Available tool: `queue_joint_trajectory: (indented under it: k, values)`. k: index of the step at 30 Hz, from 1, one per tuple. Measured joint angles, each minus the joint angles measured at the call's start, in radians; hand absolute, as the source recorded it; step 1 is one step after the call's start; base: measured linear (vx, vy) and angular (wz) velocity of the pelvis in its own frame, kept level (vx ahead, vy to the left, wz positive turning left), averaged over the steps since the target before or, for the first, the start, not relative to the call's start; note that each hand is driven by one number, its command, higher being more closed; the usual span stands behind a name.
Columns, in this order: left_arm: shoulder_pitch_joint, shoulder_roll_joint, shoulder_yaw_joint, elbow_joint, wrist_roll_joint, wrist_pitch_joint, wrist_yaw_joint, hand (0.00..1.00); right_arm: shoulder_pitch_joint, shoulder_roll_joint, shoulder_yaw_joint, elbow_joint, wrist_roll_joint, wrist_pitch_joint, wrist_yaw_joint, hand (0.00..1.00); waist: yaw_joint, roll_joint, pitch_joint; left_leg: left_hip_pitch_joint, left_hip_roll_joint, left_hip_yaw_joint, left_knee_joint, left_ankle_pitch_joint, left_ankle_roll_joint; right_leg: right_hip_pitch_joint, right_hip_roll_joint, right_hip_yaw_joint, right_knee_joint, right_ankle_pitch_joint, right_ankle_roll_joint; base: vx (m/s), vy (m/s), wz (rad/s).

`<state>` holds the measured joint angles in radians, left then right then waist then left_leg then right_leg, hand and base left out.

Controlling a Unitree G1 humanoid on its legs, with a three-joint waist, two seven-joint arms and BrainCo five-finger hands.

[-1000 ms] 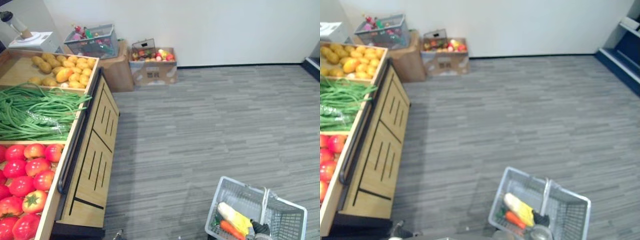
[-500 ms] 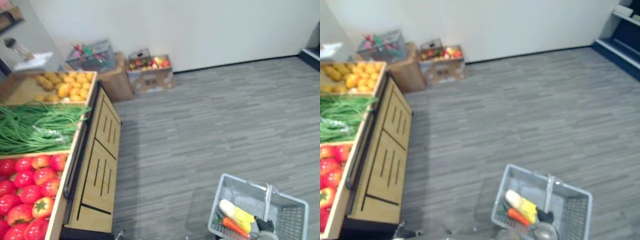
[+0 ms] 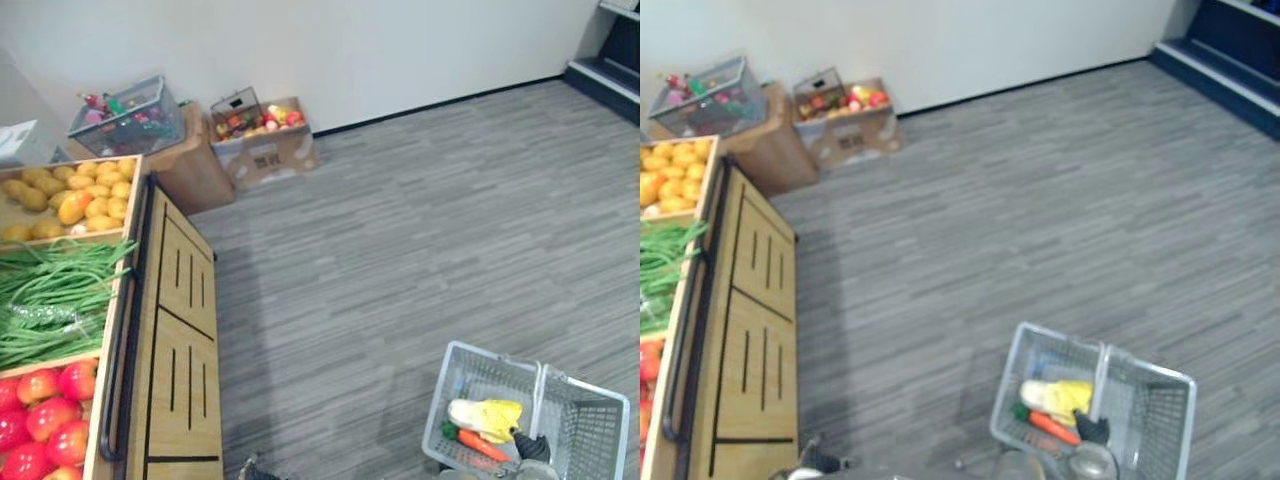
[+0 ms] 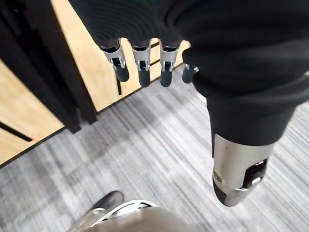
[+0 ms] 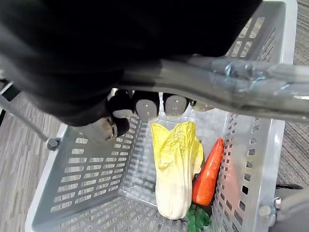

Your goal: Pick vegetable in the basket

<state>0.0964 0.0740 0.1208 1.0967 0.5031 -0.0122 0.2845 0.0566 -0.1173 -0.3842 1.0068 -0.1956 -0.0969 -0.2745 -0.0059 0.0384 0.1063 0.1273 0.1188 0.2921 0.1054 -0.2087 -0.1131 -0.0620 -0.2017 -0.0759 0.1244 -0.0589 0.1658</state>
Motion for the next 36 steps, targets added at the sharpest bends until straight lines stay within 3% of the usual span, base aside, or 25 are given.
queue_joint_trajectory:
  k: [8, 11, 18, 19, 20, 21, 22, 24, 25, 36]
  values:
    - [-0.006, 0.04, -0.012, 0.021, -0.058, -0.005, -0.019, 0.0, -0.017, 0.018, -0.042, 0.059, 0.001, 0.001, 0.02, 1.0, -0.016, -0.048, -0.027, 0.033, -0.034, 0.003, 0.009, -0.001, 0.001, -0.001, -0.033, -0.014, 0.026, 0.014, -0.016, 0.06, 0.051, -0.15]
    - [-0.01, 0.037, 0.024, 0.033, -0.137, -0.021, -0.027, 0.0, -0.016, 0.019, -0.045, 0.072, 0.009, 0.001, 0.027, 1.0, -0.018, -0.055, -0.033, 0.015, -0.037, 0.0, 0.045, -0.001, 0.001, 0.02, -0.036, -0.041, -0.038, 0.069, -0.02, 0.05, 0.036, -0.13]
    - [0.015, -0.005, 0.162, 0.057, -0.281, -0.036, -0.037, 0.0, 0.029, 0.055, -0.165, 0.109, 0.097, 0.0, 0.04, 1.0, -0.018, -0.049, -0.085, 0.011, -0.038, -0.032, 0.131, 0.0, 0.0, 0.125, -0.052, -0.14, -0.121, 0.09, -0.026, 0.09, 0.002, 0.18]
    - [0.017, 0.0, 0.189, 0.058, -0.305, -0.038, -0.05, 0.0, 0.026, 0.064, -0.181, 0.109, 0.105, 0.0, 0.041, 1.0, -0.01, -0.077, -0.069, -0.057, -0.04, -0.04, 0.285, 0.012, 0.002, 0.142, -0.084, -0.149, -0.116, 0.096, -0.029, 0.08, -0.003, 0.17]
    - [0.03, 0.005, 0.199, 0.056, -0.306, -0.046, -0.052, 0.0, 0.032, 0.068, -0.197, 0.109, 0.119, -0.001, 0.04, 1.0, -0.012, -0.085, -0.078, -0.066, -0.046, -0.029, 0.148, -0.021, 0.036, 0.157, -0.108, -0.155, -0.115, 0.099, -0.029, 0.07, -0.024, 0.31]
    - [0.035, -0.008, 0.194, 0.055, -0.307, -0.048, -0.052, 0.0, 0.038, 0.057, -0.198, 0.108, 0.12, -0.004, 0.04, 1.0, -0.025, -0.057, -0.091, -0.068, -0.033, -0.033, 0.032, 0.072, 0.05, 0.156, -0.089, -0.175, -0.109, 0.102, -0.03, 0.07, 0.023, 0.23]
    - [0.045, -0.026, 0.189, 0.055, -0.328, -0.051, -0.052, 0.0, 0.04, 0.045, -0.2, 0.117, 0.12, 0.0, 0.04, 1.0, -0.016, -0.04, -0.094, -0.042, -0.025, -0.033, -0.001, 0.061, 0.037, 0.155, -0.087, -0.177, -0.102, 0.1, -0.027, 0.08, 0.041, 0.07]
    - [0.057, -0.019, 0.188, 0.052, -0.354, -0.052, -0.052, 0.0, 0.038, 0.058, -0.194, 0.11, 0.12, -0.004, 0.044, 1.0, -0.013, -0.038, -0.104, -0.035, -0.025, -0.029, -0.009, 0.061, 0.037, 0.156, -0.086, -0.183, -0.098, 0.1, -0.028, 0.08, 0.03, -0.08]
    - [0.057, -0.013, 0.187, 0.056, -0.375, -0.051, -0.053, 0.0, 0.035, 0.071, -0.195, 0.11, 0.12, -0.005, 0.044, 1.0, -0.014, -0.056, -0.096, -0.034, -0.02, -0.029, -0.009, 0.061, 0.037, 0.155, -0.079, -0.185, -0.094, 0.1, -0.027, 0.0, 0.0, 0.0]
    - [0.058, -0.008, 0.151, 0.056, -0.419, -0.053, -0.058, 0.0, 0.032, 0.082, -0.187, 0.118, 0.132, -0.008, 0.047, 1.0, -0.001, -0.054, -0.089, -0.003, 0.011, -0.004, -0.072, 0.088, 0.008, 0.171, -0.03, -0.193, -0.157, 0.1, -0.027, -0.05, -0.077, -0.08]
